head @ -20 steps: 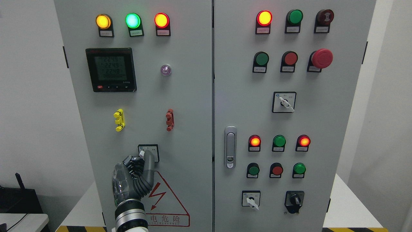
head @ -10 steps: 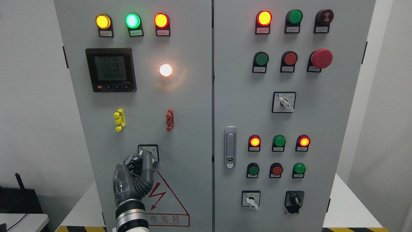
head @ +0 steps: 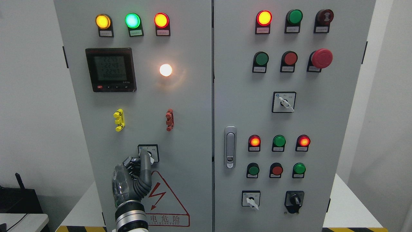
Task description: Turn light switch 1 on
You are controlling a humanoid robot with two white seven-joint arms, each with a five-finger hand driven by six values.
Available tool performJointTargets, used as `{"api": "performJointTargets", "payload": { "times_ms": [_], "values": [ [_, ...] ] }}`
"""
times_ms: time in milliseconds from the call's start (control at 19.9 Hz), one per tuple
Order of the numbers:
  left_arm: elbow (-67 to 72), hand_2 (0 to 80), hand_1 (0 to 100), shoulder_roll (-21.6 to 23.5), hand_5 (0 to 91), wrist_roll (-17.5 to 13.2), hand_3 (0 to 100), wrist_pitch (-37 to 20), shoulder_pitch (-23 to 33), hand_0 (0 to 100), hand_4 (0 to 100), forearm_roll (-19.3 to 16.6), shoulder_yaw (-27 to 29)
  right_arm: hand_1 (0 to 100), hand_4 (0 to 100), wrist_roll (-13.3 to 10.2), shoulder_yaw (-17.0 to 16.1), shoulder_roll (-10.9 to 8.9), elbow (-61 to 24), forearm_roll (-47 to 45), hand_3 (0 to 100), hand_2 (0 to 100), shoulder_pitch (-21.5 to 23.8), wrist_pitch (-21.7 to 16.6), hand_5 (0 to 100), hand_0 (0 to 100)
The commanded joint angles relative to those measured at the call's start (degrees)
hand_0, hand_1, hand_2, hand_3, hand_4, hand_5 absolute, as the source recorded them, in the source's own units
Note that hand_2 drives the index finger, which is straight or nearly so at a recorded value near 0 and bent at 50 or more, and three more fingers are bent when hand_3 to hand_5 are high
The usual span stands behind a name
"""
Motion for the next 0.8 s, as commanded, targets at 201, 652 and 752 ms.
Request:
{"api": "performJointTargets", "payload": {
  "times_ms": [201, 652, 752],
  "values": [
    [-0.1, 64.1, 32, -0.2, 81.4, -0.1, 88, -0.3, 0.1, 18, 88, 0.0, 0.0, 39, 0, 0.0, 1.0, -0.03, 0.0, -1.4, 0, 0, 0.0, 0.0, 0, 12],
    [-0.8, 64.1, 34, -0.6, 80.6, -0.1, 88, -0.3, 0.9, 10, 88, -0.2, 0.3, 39, 0, 0.0, 1.0, -0.03, 0.0, -1.4, 0, 0, 0.0, 0.0, 0, 12],
    [-1.6, 64.3, 35, -0.5, 80.5, -0.4, 88, -0.3, 1.8, 10, 88, -0.3, 0.5, 39, 0, 0.0, 1.0, -0.03, 0.0, -1.4, 0, 0, 0.0, 0.0, 0, 12]
  ]
}}
